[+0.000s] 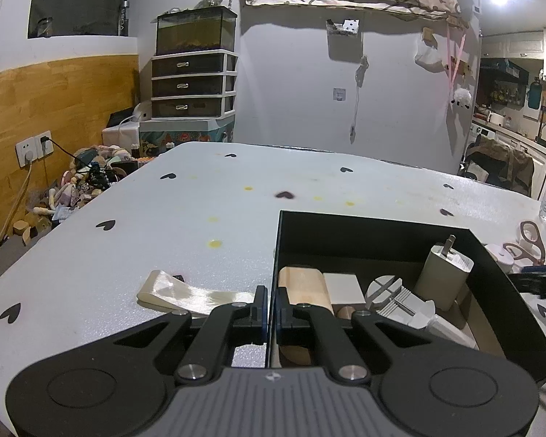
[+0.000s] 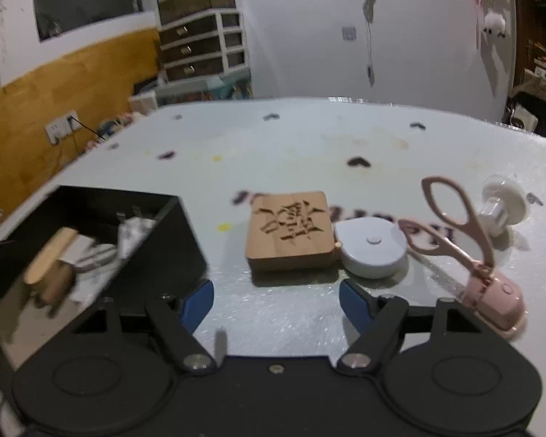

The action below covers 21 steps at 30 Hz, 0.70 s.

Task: Organize rigid objects
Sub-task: 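Move the right tool to the carved wooden block and grasp it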

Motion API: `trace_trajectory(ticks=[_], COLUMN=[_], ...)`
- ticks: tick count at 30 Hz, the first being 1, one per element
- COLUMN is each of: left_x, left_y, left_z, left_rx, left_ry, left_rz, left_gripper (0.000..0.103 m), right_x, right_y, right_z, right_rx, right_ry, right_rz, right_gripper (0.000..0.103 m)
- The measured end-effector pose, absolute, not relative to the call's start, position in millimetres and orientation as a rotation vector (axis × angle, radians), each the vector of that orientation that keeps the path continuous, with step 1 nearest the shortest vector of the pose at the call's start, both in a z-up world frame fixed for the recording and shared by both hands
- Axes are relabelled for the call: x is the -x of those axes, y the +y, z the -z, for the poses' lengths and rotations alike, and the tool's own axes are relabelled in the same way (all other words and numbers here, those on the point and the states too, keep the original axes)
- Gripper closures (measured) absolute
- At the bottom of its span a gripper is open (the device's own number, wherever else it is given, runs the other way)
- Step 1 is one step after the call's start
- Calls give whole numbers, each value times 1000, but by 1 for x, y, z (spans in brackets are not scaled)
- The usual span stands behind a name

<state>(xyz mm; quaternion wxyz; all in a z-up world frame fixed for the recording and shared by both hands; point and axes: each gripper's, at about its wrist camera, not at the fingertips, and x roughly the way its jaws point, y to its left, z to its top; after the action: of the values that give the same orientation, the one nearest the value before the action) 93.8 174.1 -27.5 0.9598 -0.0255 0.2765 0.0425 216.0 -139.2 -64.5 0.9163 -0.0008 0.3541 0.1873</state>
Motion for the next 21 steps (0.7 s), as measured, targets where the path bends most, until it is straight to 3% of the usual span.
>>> trace_trajectory(ticks=[6,21], left_x=[-94,-78], left_y=[172,169], left_z=[27,29], left_rx=[39,5], left_ry=[565,585], left_rz=[-88,-96], left_gripper=[100,100], right_x=[-232,-270], right_y=[-128,-121], right_z=[73,75], right_rx=[46,73], right_ry=[711,684], right_rz=[-361,-349], right_gripper=[16,19])
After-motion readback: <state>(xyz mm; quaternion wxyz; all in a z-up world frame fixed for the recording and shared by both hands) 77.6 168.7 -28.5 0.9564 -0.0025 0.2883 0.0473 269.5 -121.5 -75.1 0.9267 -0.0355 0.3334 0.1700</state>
